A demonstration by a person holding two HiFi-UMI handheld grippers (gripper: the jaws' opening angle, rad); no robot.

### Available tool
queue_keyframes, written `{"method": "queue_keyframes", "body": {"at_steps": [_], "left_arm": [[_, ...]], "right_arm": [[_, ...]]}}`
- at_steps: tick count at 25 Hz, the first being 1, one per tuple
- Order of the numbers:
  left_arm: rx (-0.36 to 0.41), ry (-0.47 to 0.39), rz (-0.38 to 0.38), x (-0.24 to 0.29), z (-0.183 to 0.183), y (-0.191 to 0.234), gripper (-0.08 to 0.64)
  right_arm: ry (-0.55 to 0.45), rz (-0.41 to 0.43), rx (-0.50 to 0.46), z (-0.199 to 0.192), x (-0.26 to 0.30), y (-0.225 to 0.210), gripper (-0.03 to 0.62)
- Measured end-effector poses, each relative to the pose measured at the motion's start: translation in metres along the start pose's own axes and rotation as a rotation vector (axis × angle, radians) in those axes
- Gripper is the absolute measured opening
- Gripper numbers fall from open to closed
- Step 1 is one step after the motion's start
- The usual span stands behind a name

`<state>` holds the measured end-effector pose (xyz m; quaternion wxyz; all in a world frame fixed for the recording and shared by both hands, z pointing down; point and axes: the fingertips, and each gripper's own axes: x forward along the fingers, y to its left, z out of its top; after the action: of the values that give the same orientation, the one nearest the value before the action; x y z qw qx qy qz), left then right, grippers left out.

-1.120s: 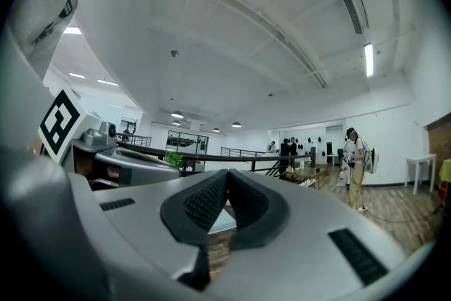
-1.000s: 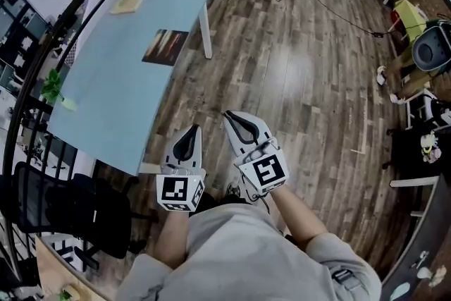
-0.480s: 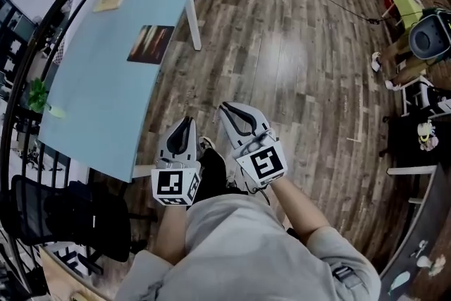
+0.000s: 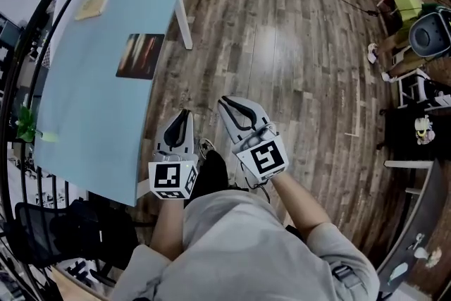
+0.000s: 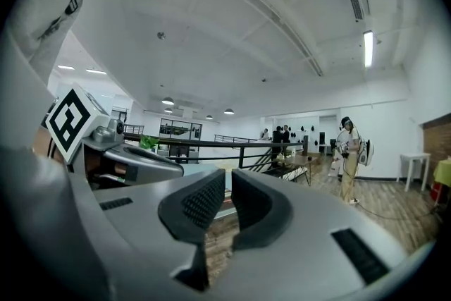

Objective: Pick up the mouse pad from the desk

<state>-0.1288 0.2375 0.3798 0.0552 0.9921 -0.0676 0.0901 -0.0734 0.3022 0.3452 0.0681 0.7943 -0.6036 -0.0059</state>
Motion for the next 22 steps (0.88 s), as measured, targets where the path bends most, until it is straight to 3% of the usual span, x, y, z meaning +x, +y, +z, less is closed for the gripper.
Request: {"method": "queue_keyframes", "body": {"at_steps": [6, 14, 22], "left_arm": [[-0.017, 0.023, -0.014, 0.045, 0.004, 0.044, 0.04], [-0.069, 0.02, -0.023, 0.087, 0.007, 0.11, 0.04], [-0.073, 0.017, 0.032, 0.101, 0.004, 0.141, 0.04]], "right_arm": [[0.05, -0.007, 0.013, -0.008, 0.055, -0.024, 0.034], [0.153, 0.052, -0.028, -0.015, 0.126, -0.026, 0.032], [0.163, 0.087, 0.007, -0.029, 0.167, -0.035, 0.029]]}}
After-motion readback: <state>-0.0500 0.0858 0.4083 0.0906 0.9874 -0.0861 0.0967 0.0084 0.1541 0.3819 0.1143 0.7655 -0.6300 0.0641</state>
